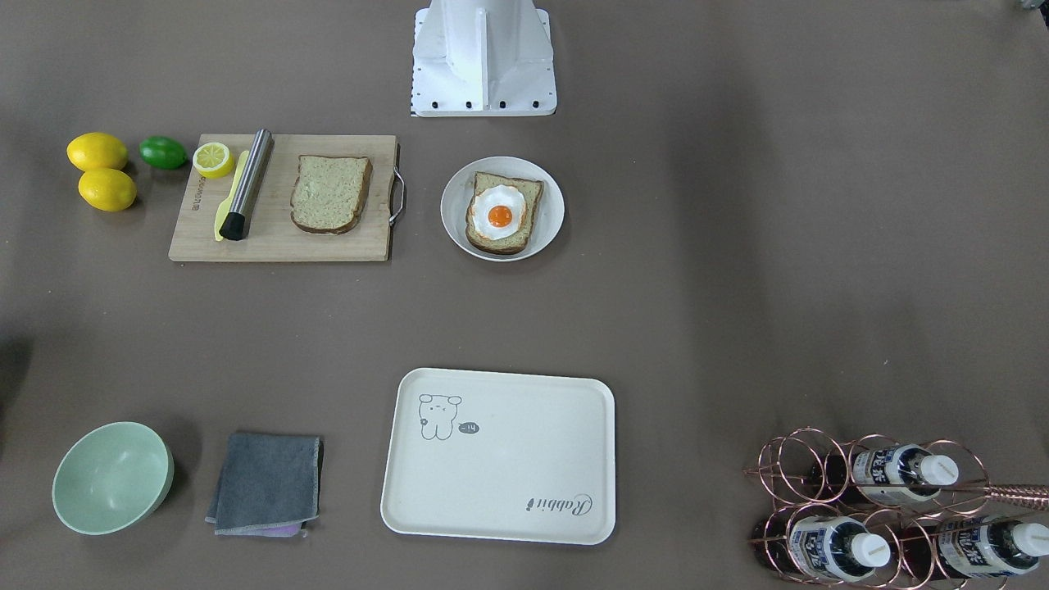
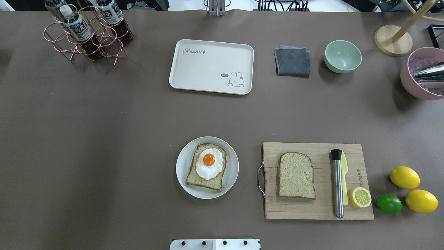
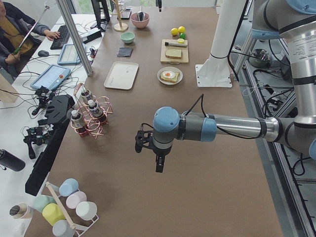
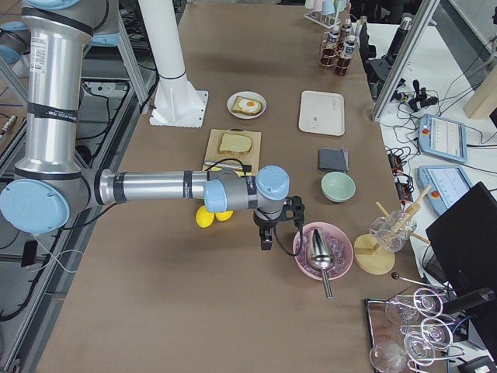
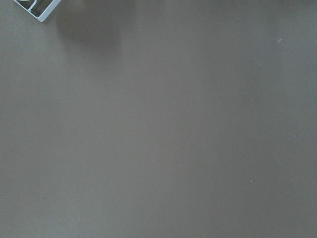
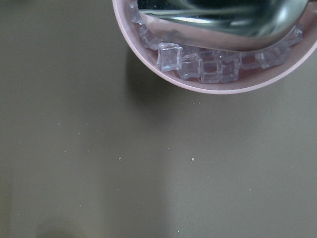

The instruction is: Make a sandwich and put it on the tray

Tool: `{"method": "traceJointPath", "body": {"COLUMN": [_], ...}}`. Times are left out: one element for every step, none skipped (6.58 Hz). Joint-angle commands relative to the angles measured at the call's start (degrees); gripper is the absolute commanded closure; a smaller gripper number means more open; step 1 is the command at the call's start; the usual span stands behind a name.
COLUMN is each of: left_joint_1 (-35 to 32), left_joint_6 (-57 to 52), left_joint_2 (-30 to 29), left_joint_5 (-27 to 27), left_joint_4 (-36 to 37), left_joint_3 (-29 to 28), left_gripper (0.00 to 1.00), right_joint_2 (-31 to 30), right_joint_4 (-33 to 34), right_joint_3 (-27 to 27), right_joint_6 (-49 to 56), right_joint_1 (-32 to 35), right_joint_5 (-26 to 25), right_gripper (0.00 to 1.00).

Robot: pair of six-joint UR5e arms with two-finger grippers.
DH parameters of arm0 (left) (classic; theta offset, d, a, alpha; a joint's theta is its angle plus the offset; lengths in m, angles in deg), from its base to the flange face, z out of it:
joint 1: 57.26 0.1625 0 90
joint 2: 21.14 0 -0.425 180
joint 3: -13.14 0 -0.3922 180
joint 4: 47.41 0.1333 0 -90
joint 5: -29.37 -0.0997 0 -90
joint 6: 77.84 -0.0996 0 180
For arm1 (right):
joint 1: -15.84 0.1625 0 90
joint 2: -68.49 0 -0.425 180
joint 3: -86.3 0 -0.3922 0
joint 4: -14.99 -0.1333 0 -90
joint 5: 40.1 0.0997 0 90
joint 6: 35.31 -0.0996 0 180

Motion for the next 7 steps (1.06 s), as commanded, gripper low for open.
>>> {"method": "traceJointPath", "body": {"left_joint_1": [-0.1, -0.1, -0.3, -0.3, -0.3, -0.2, -0.2], "left_joint_6": [0.2, 0.3, 2.8, 3.1, 3.2, 2.7, 2.7], "left_joint_2": [0.9, 2.2, 2.3, 2.6, 2.6, 2.5, 2.5], "left_joint_5": [-0.3, -0.4, -0.3, -0.2, -0.2, -0.3, -0.3], "left_joint_4": [0.1, 0.0, -0.3, -0.4, -0.4, -0.4, -1.5], "left_joint_3": [-0.1, -0.2, -0.3, -0.8, -0.8, -0.7, -1.2], "left_gripper": [0.02, 0.02, 0.02, 0.02, 0.02, 0.02, 0.02], "right_joint_2": [-0.5, -0.5, -0.4, -0.3, -0.4, -0.6, -0.7], "right_joint_4": [0.0, 0.0, 0.0, -0.1, -0.1, -0.1, -0.2], "right_joint_3": [-0.1, -0.7, -0.9, -0.6, -0.2, -0.3, -0.5], "right_joint_6": [0.0, 0.1, 0.0, 0.6, 0.6, 0.8, 0.8], "right_joint_1": [0.1, 0.2, 0.2, 0.2, 0.2, 0.2, 0.2], "right_joint_5": [0.9, 1.0, 0.8, -0.3, -0.3, -0.2, -0.4], "right_gripper": [0.0, 0.0, 0.0, 0.0, 0.0, 0.0, 0.0]}}
